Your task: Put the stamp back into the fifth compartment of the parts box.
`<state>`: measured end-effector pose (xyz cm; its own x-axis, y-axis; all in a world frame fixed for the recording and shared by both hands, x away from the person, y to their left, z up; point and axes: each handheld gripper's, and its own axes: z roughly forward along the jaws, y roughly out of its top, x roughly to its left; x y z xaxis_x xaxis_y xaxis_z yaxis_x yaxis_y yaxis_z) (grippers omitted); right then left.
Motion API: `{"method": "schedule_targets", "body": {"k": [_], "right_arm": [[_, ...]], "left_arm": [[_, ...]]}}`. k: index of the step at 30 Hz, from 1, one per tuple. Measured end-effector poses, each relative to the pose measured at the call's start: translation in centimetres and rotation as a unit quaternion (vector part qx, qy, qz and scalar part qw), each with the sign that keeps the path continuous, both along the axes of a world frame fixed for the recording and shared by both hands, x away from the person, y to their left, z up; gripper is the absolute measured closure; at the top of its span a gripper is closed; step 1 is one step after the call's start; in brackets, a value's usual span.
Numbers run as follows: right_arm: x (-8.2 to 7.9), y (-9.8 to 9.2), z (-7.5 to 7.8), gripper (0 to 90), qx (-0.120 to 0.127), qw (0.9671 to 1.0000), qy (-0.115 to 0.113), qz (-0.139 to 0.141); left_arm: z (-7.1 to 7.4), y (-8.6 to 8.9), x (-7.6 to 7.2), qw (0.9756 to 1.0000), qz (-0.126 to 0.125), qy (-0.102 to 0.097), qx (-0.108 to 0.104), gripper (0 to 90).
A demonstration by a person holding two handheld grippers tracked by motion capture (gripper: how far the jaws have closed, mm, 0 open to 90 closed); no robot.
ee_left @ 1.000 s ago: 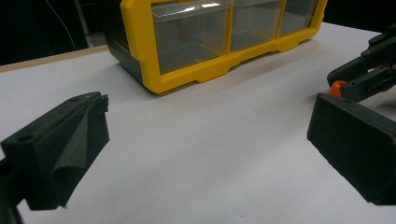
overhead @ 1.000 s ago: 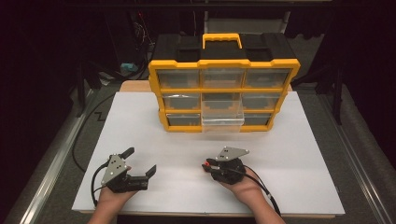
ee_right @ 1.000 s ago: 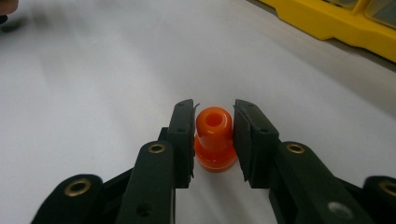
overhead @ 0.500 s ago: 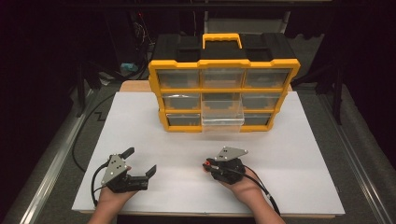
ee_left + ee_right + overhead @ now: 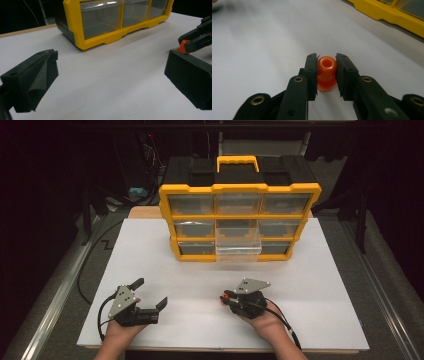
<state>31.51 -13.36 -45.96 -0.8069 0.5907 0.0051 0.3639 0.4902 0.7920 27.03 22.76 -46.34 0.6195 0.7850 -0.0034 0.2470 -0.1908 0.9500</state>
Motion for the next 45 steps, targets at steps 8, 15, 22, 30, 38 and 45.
{"method": "schedule_targets", "body": {"k": [8,15,22,30,38,45], "right_arm": [[-0.1,-1.5,0.2,73.7,0.007,0.9999,-0.002,-0.013],[-0.1,-2.9,0.3,73.6,0.007,0.9996,0.001,-0.028],[-0.3,-4.3,0.5,73.7,0.005,0.9991,-0.002,-0.043],[-0.1,-6.4,0.7,73.7,0.011,0.9973,-0.003,-0.073],[-0.1,-6.4,0.9,73.6,0.014,0.9972,-0.005,-0.073],[0.4,-6.5,1.6,73.7,0.002,0.9973,0.011,-0.073]], "left_arm": [[0.0,0.0,0.0,1.0,0.0,0.0,-0.003,0.3],[0.0,0.0,0.0,1.0,0.0,-0.001,-0.005,0.3],[0.1,0.1,-0.1,1.0,-0.001,-0.002,-0.008,0.3],[0.1,0.0,-0.1,0.9999,-0.007,0.003,-0.012,0.3],[0.1,-0.1,0.0,0.9999,-0.008,0.001,-0.013,0.3],[0.0,0.2,0.0,0.9999,-0.003,0.004,-0.016,0.3]]}}
